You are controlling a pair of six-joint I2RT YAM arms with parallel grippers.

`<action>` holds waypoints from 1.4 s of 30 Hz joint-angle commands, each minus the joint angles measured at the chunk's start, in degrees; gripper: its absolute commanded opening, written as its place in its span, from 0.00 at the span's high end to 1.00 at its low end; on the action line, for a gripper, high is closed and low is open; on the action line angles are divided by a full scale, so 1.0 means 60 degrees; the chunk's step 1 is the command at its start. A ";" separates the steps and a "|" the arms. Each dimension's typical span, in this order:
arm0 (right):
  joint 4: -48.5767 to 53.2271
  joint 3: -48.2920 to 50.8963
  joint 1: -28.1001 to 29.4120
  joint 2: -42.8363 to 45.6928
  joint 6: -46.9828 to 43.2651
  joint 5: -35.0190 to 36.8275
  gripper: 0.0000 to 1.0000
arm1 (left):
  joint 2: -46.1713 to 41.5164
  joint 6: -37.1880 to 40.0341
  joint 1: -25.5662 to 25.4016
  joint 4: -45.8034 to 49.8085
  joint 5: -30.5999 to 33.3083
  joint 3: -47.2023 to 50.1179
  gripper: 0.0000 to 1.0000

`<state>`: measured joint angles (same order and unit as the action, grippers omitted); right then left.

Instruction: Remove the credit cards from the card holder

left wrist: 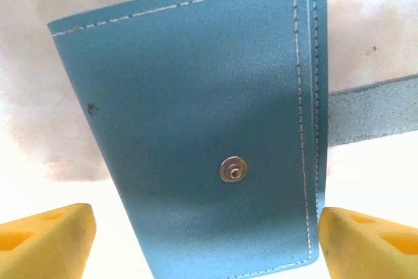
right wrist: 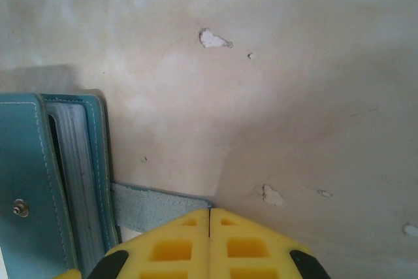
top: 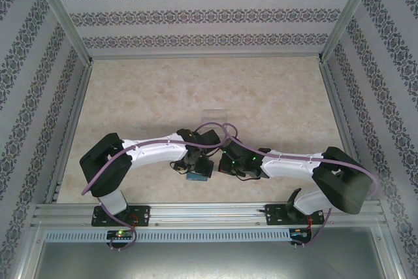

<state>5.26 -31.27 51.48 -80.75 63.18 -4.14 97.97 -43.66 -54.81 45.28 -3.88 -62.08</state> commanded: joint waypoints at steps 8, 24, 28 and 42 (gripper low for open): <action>0.0599 0.0112 -0.0086 -0.0320 -0.0096 0.0236 0.95 | 0.0008 0.0144 -0.0196 -0.0199 -0.0440 -0.0045 0.08; 0.0641 0.0128 -0.0085 -0.0332 -0.0085 0.0289 0.95 | 0.0331 0.0343 -0.0204 0.0027 -0.0416 -0.0055 0.09; 0.0647 0.0148 -0.0085 -0.0289 -0.0041 0.0309 0.95 | 0.0465 0.0338 -0.0200 0.0071 -0.0325 -0.0116 0.11; 0.0744 0.0063 -0.0082 -0.0357 -0.0089 0.0285 0.95 | -0.0404 0.0320 -0.0166 0.0834 0.0508 -0.0180 0.18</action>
<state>5.28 -31.38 51.48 -80.93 63.05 -4.12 97.80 -42.39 -54.85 45.91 -3.95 -62.08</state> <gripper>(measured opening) 0.067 0.818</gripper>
